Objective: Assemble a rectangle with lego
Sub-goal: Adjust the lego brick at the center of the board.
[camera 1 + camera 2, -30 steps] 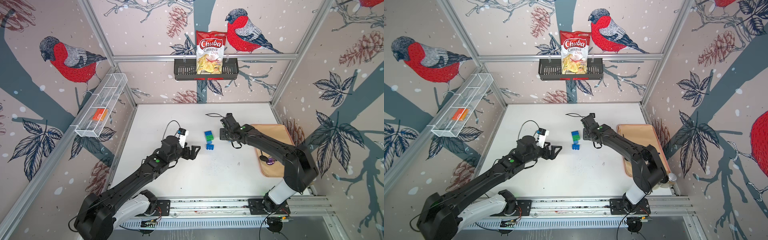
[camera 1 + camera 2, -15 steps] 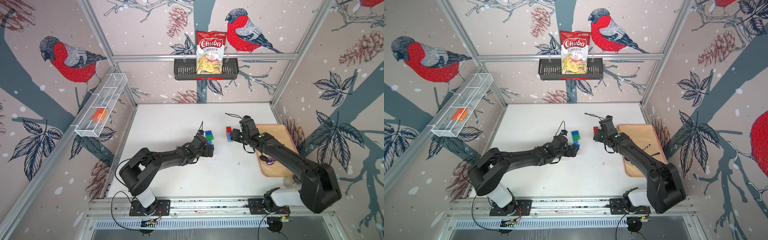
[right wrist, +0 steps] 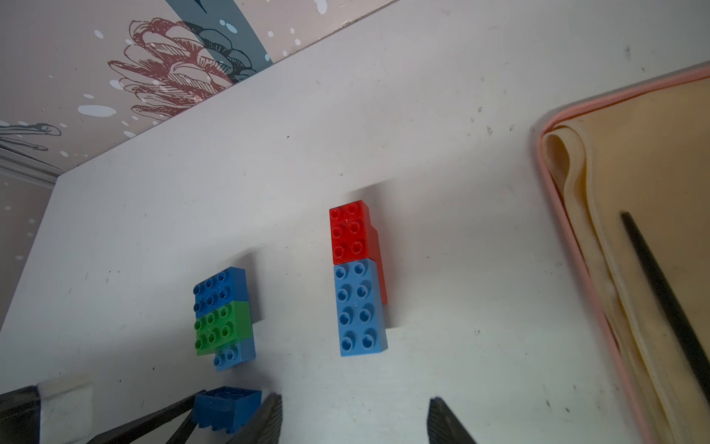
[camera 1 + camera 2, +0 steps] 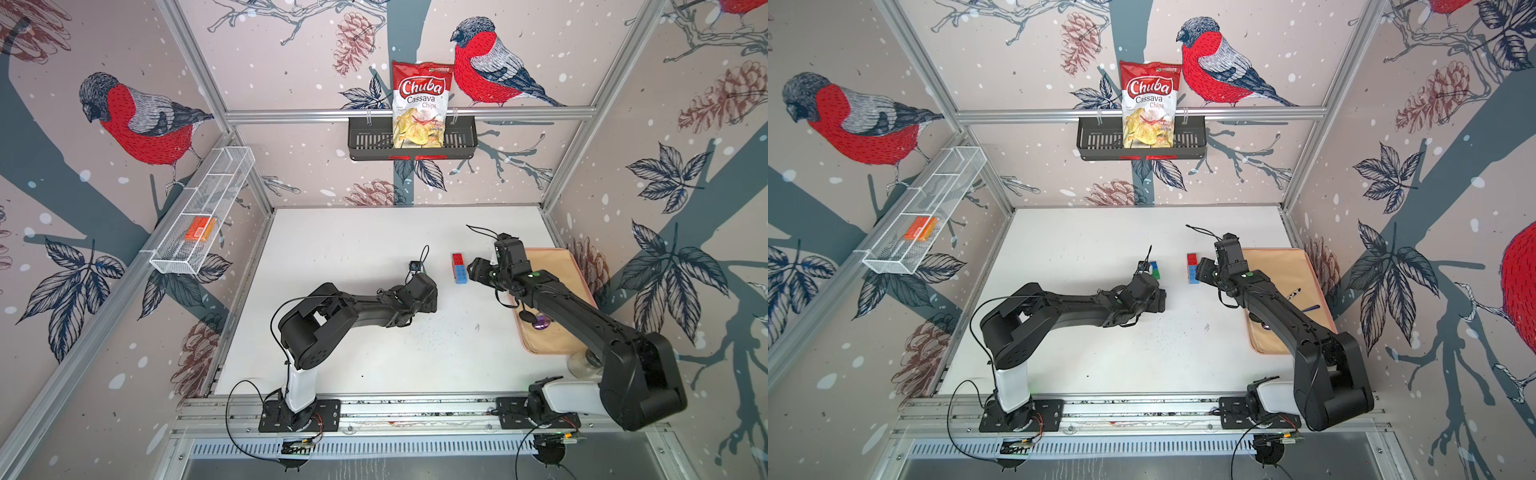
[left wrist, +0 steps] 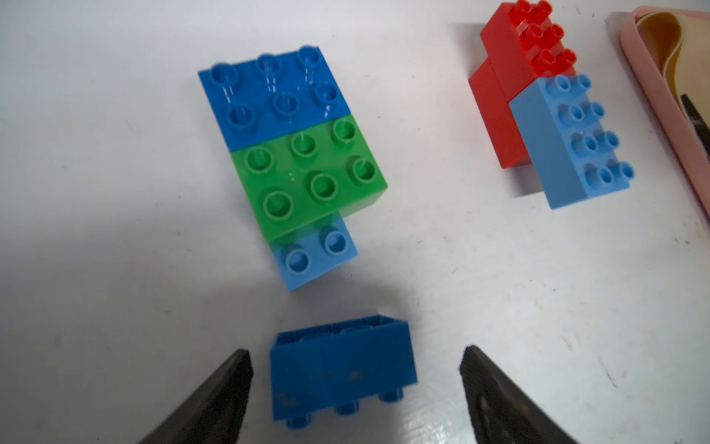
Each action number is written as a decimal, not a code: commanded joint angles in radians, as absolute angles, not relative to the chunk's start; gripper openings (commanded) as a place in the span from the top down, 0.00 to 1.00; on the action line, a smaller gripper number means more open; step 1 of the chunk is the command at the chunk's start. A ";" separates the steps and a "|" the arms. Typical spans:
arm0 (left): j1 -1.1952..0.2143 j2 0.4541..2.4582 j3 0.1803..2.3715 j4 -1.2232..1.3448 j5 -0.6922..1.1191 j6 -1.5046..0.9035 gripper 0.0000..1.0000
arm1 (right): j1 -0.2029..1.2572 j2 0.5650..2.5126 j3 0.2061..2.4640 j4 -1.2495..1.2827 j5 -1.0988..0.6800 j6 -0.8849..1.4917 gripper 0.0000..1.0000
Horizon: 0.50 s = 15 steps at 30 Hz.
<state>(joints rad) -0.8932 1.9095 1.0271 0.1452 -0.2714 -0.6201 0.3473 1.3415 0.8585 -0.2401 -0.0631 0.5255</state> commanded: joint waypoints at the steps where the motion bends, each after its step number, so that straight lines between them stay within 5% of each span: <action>1: -0.894 1.916 1.034 0.122 -0.345 -0.615 0.21 | 0.344 1.340 0.852 -0.213 -0.088 0.521 0.36; 6: -0.897 1.919 1.032 0.112 -0.353 -0.614 0.44 | 0.341 1.342 0.850 -0.214 -0.091 0.525 0.36; 15: -0.923 1.884 1.025 0.051 -0.333 -0.561 0.61 | 0.339 1.342 0.858 -0.216 -0.091 0.534 0.36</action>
<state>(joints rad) -0.9138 1.9057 1.0275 0.1009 -0.3408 -0.6014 0.3405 1.3418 0.8520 -0.2363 -0.0856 0.5259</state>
